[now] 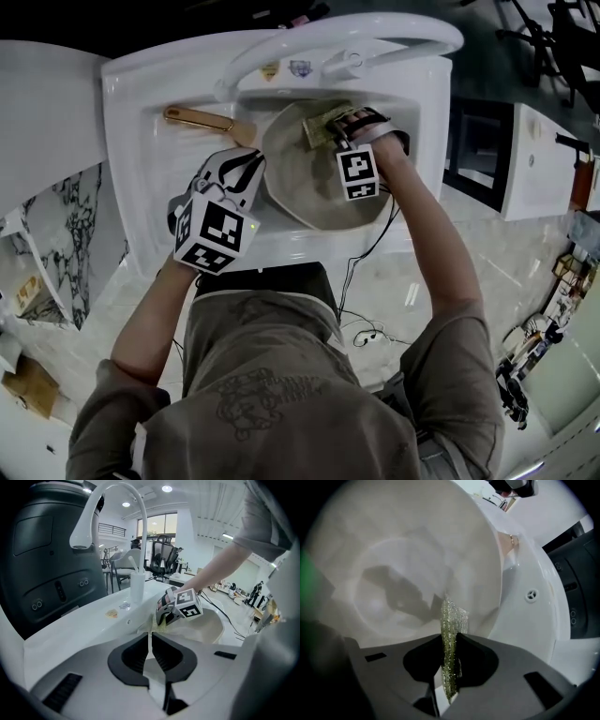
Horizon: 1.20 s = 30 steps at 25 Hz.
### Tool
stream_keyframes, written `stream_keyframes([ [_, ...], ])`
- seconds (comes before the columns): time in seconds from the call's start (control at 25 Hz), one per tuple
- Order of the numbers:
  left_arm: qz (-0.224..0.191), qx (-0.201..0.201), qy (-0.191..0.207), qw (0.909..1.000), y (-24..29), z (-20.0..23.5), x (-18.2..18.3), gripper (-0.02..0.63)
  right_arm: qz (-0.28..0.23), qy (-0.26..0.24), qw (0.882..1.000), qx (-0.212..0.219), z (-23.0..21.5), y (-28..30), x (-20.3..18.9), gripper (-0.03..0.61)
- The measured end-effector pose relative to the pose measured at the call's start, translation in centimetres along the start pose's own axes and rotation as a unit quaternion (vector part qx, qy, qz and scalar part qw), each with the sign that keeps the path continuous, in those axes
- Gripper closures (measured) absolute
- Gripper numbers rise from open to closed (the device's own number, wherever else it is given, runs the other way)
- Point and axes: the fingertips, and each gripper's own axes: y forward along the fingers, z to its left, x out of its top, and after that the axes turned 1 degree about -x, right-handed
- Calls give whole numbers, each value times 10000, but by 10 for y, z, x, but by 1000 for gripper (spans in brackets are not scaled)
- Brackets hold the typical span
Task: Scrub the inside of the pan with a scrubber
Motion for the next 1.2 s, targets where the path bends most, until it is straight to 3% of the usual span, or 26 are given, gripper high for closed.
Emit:
stream_keyframes([
  [0.16,14,-12,38,10000,1,-1,-1,577,264,43,9983,524,24,2,-15,505],
  [0.32,21,-26,84,10000,1,-2,-1,578,523,511,9888,1299,53,-4,-29,505],
  [0.48,-18,-39,141,9999,0,-5,5,577,471,1190,9708,2031,81,-19,-30,505],
  [0.68,-29,-82,200,9998,-2,-10,8,577,484,2100,9407,2618,104,-40,-23,505],
  [0.8,-39,-88,225,9997,-5,-14,9,577,349,2743,9093,3109,115,-57,-10,505],
  [0.96,-78,-39,208,9997,-11,-17,10,577,-153,3679,8437,3905,125,-82,15,505],
  [1.08,-71,-28,188,9998,-14,-18,8,577,-550,4093,8007,4340,124,-95,32,505],
  [1.2,-62,-25,229,9997,-15,-19,8,578,-839,4291,7698,4650,121,-108,47,505],
])
